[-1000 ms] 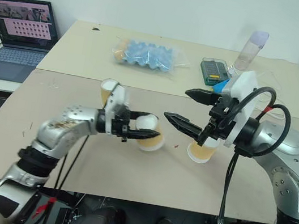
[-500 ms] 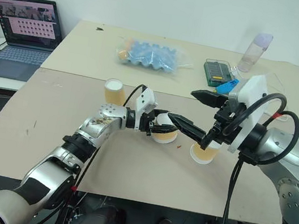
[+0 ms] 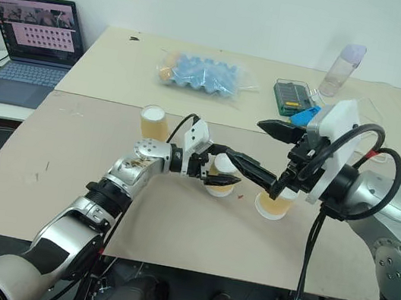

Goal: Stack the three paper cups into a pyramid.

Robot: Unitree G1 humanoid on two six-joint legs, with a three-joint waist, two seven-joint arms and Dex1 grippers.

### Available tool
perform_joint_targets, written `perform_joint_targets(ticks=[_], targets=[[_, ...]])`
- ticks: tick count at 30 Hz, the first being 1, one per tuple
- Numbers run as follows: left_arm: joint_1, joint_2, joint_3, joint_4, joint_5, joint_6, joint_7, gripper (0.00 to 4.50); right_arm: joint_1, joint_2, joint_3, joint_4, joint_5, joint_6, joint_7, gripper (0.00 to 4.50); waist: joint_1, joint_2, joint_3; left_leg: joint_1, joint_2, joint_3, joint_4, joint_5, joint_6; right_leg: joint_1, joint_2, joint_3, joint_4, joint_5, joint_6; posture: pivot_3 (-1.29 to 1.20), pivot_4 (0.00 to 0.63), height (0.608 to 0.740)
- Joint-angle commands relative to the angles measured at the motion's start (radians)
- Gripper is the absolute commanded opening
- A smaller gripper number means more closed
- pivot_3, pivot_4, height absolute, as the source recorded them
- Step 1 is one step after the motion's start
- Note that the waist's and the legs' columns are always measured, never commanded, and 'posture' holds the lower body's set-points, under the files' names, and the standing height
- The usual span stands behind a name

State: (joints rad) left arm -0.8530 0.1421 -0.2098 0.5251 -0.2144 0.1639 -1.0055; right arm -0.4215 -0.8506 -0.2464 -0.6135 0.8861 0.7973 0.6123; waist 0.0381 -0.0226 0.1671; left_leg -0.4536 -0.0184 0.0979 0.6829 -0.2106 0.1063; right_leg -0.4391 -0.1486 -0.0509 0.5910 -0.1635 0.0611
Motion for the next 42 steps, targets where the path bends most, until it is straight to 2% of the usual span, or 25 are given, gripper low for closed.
perform_joint_targets(ticks=[1,7,11,12,15,17,19,22,26,29,32,36,42], targets=[[-0.037,0.021,0.039,-0.146,-0.034,0.034,0.001,4.40,-0.027,0.000,-0.008,0.000,-0.005,-0.030,0.014,4.50,-0.001,0.000,0.000,0.000,0.000,0.000,0.000,0.000,0.000,0.000,0.000,0.000,0.000,0.000,0.000,0.00,0.150,0.740],[-0.080,0.107,0.137,-0.468,-0.122,0.181,0.070,4.40,-0.043,0.017,0.023,0.030,-0.028,-0.045,0.037,4.50,-0.002,0.000,0.000,0.000,0.000,0.000,0.000,0.000,0.000,0.000,0.000,0.000,0.001,0.000,0.000,0.00,0.150,0.740],[-0.099,0.126,0.274,-0.659,-0.215,0.321,0.245,4.40,-0.050,0.027,0.037,0.043,-0.032,-0.043,0.053,4.50,-0.003,0.000,0.000,0.000,0.000,-0.001,0.001,0.000,0.000,0.000,0.000,0.000,0.002,0.000,0.000,0.00,0.150,0.740],[-0.084,0.113,0.317,-0.690,-0.216,0.367,0.337,4.40,-0.054,0.031,0.047,0.051,-0.039,-0.044,0.059,4.50,-0.003,0.000,0.000,0.000,0.000,-0.002,0.001,0.000,0.000,0.000,0.001,0.000,0.002,0.000,0.000,0.00,0.150,0.740],[-0.006,0.046,0.390,-0.772,-0.157,0.424,0.602,4.40,-0.054,0.039,0.057,0.058,-0.049,-0.045,0.073,4.50,-0.003,0.000,0.000,0.002,0.000,-0.002,0.001,0.001,-0.001,0.003,0.001,0.000,0.002,0.000,0.000,0.00,0.150,0.740],[0.062,0.010,0.392,-0.827,-0.100,0.429,0.724,4.40,-0.057,0.042,0.061,0.066,-0.056,-0.047,0.080,4.50,-0.002,0.000,0.000,0.007,-0.001,-0.002,0.001,0.000,-0.001,0.007,0.001,0.000,0.002,0.000,0.001,0.00,0.150,0.740],[0.142,-0.009,0.366,-0.881,-0.026,0.429,0.825,4.40,-0.063,0.044,0.064,0.076,-0.062,-0.048,0.086,4.50,-0.001,0.000,0.000,0.009,-0.001,-0.002,0.001,0.000,-0.001,0.010,0.001,0.000,0.001,0.000,0.001,0.00,0.150,0.740],[0.365,-0.030,0.250,-0.959,0.096,0.413,0.916,4.40,-0.084,0.057,0.081,0.090,-0.065,-0.049,0.099,4.50,-0.002,0.000,0.000,0.009,-0.001,-0.002,0.000,-0.001,-0.003,0.009,0.001,0.000,0.001,0.000,0.001,0.00,0.150,0.740],[0.471,-0.052,0.223,-0.933,0.118,0.385,0.941,4.40,-0.089,0.065,0.091,0.097,-0.078,-0.050,0.108,4.50,0.007,0.000,0.000,0.007,-0.001,-0.002,0.000,-0.003,-0.009,0.007,0.001,0.000,0.002,0.000,0.000,0.00,0.150,0.740],[0.499,-0.022,0.201,-0.893,0.140,0.339,0.914,4.40,-0.094,0.069,0.091,0.098,-0.079,-0.045,0.105,4.50,0.005,0.000,0.000,0.007,-0.001,-0.002,0.000,-0.003,-0.011,0.005,0.001,0.000,0.002,-0.001,-0.002,0.00,0.150,0.740],[0.471,-0.028,0.241,-0.858,0.111,0.336,0.923,4.40,-0.092,0.069,0.090,0.094,-0.078,-0.042,0.103,4.50,0.001,0.000,0.000,0.007,-0.001,-0.001,0.000,-0.003,-0.011,0.006,0.000,0.000,0.002,-0.003,-0.006,0.00,0.150,0.740],[0.430,0.002,0.290,-0.735,0.098,0.337,0.910,4.40,-0.089,0.068,0.084,0.086,-0.075,-0.039,0.095,4.50,0.001,0.000,0.000,0.007,0.000,-0.001,0.000,-0.003,-0.011,0.005,0.001,0.000,0.003,0.000,-0.001,0.00,0.150,0.740],[0.382,0.031,0.280,-0.620,0.103,0.284,0.878,4.40,-0.083,0.068,0.075,0.074,-0.067,-0.038,0.085,4.50,0.002,0.000,0.000,0.007,-0.001,-0.001,0.000,-0.003,-0.010,0.004,0.001,0.000,0.002,0.000,0.000,0.00,0.150,0.740]])
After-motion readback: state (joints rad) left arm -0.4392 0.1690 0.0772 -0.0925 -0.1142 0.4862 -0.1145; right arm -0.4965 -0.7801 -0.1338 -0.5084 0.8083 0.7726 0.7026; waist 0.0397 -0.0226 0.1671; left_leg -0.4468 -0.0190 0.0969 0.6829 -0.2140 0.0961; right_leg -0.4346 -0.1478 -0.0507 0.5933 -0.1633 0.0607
